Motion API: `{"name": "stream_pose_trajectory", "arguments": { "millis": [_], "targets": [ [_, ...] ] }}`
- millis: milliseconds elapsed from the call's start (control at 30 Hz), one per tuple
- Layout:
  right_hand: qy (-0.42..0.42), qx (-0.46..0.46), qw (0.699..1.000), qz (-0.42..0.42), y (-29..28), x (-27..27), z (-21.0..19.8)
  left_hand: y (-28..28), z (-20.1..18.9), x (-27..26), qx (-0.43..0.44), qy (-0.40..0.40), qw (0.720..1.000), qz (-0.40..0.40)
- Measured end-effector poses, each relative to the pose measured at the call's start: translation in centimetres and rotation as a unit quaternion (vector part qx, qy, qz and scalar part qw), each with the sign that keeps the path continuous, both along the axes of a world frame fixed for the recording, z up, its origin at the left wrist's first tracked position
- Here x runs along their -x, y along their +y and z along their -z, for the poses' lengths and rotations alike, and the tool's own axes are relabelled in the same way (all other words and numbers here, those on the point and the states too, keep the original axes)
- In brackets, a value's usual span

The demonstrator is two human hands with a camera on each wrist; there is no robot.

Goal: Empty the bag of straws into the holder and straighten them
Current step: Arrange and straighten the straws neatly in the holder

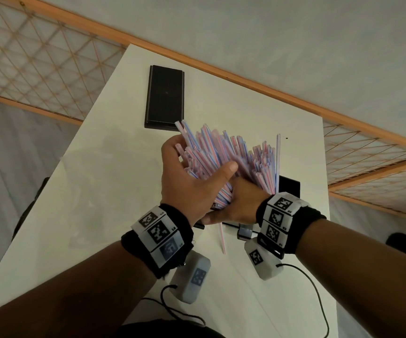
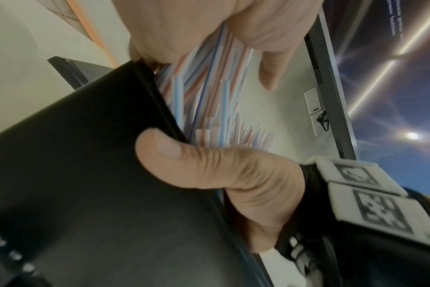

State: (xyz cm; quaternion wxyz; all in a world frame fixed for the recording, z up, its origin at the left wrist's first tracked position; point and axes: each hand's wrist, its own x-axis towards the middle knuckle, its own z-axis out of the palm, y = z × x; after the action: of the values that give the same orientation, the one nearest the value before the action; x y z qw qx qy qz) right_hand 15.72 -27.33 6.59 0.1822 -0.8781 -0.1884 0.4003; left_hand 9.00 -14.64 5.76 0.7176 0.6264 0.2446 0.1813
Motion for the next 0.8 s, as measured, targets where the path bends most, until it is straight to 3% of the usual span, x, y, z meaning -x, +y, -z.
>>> {"name": "stream_pose_trajectory", "arguments": {
  "millis": [200,433,567,800],
  "targets": [
    [-0.107,0.035,0.993,-0.039,-0.5,1.5,0.2,-0.1,0.2,-0.4,-0.040,0.028,0.999,0.002],
    [-0.215,-0.026,0.976,0.003,-0.2,4.7,-1.9,-0.4,0.0,-0.7,0.012,0.003,1.000,0.004],
    [-0.288,-0.043,0.956,-0.020,-0.1,7.0,-4.6,-0.6,0.2,-0.9,0.022,0.012,1.000,0.002],
    [-0.384,0.209,0.899,0.013,-6.4,8.1,-9.5,-1.0,0.4,-0.6,-0.014,0.039,0.999,0.009]
  ]
}}
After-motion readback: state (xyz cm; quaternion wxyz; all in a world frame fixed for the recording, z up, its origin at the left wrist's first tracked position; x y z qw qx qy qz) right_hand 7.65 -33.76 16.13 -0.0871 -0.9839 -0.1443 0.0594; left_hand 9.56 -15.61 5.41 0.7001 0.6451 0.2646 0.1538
